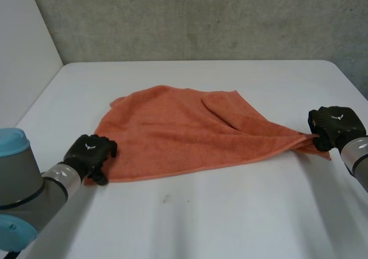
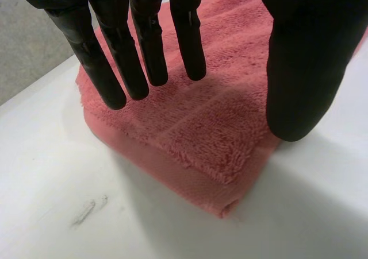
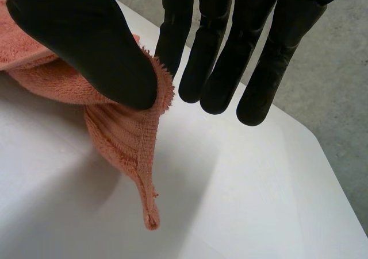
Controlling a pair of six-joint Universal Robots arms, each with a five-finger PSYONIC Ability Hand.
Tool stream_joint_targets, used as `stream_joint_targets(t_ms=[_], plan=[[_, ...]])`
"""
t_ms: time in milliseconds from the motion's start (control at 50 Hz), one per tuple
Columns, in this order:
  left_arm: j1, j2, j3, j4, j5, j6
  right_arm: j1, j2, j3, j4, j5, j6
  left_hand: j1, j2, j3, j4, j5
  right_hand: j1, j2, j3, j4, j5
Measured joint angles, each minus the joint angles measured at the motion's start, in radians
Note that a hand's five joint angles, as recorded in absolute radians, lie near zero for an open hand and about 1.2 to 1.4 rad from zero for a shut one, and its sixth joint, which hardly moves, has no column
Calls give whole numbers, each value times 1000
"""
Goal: Fold the laundry
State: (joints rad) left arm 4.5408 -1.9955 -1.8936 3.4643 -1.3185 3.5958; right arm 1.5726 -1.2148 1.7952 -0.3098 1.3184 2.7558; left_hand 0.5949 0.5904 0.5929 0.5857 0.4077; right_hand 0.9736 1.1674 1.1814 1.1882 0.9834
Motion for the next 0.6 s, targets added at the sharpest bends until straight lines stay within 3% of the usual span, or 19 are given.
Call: stream_joint_targets(t_ms=[380, 500, 520, 600], plan=[[13, -56, 67, 31, -2, 0, -3, 1, 3, 0, -16, -20, 118, 117, 114, 119, 113, 0, 0, 0, 0, 0], [12, -60, 73, 53, -2, 1, -3, 1, 4, 0, -16, -26, 274, 269, 257, 265, 259, 0, 0, 0, 0, 0], [12, -65, 77, 66, -1, 1, -3, 1, 4, 0, -16, -26, 435, 422, 416, 426, 421, 0, 0, 0, 0, 0], [12, -69, 84, 81, -2, 1, -2, 1, 4, 0, -16, -27, 505, 585, 573, 589, 553, 0, 0, 0, 0, 0]])
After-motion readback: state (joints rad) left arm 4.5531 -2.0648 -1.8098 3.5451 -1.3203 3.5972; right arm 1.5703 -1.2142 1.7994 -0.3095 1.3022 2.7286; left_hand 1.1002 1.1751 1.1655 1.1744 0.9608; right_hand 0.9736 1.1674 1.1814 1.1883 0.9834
